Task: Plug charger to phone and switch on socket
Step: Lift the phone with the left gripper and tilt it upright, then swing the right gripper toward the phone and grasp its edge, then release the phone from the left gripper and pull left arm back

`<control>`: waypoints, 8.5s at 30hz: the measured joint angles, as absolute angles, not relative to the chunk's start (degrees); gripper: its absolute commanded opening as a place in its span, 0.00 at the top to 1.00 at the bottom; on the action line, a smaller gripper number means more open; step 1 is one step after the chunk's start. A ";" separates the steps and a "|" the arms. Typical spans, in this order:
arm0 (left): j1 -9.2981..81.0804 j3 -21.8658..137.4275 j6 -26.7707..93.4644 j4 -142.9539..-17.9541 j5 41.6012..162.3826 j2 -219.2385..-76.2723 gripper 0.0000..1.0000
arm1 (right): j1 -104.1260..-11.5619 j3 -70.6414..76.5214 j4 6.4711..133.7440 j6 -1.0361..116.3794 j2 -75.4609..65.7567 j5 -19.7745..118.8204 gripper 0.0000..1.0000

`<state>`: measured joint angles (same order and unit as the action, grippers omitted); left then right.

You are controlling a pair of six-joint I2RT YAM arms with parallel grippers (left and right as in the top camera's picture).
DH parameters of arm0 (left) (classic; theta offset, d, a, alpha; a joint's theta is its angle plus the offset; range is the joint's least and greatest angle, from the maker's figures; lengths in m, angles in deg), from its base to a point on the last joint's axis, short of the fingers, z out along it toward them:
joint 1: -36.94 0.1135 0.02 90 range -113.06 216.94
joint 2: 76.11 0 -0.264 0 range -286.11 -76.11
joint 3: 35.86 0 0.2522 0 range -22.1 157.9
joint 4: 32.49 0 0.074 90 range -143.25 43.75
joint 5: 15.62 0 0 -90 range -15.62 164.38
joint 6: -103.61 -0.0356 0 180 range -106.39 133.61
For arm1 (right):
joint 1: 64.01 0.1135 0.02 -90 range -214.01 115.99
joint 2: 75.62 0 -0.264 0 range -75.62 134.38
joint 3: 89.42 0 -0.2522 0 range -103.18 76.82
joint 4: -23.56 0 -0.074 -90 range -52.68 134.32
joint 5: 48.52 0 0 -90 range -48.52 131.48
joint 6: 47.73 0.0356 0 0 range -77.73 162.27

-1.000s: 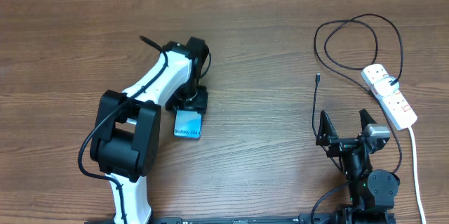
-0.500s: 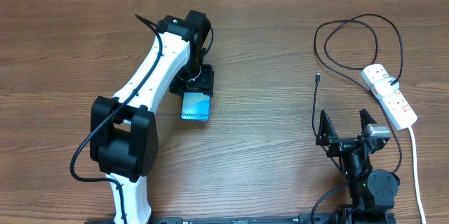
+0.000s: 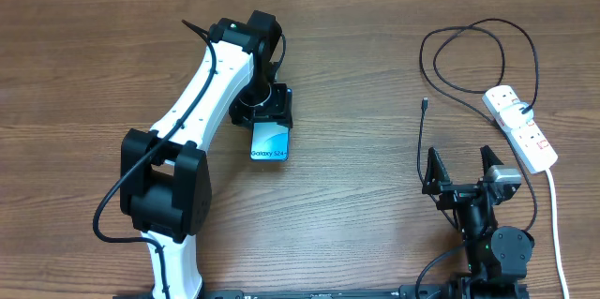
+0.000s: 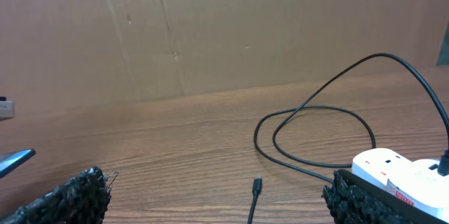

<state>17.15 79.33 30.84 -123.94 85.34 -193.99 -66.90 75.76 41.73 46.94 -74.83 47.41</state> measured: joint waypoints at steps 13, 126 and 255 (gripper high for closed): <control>17.91 80.38 34.28 -126.10 98.08 -193.99 0.50 | -66.93 75.76 41.73 46.92 -74.83 47.41 0.00; 18.66 80.45 51.19 -121.18 98.08 -193.99 0.46 | -66.90 75.56 38.43 83.33 -74.83 84.09 0.00; 28.03 81.08 47.61 -124.86 117.49 -193.51 0.00 | -39.95 53.29 11.04 113.23 3.20 67.09 0.96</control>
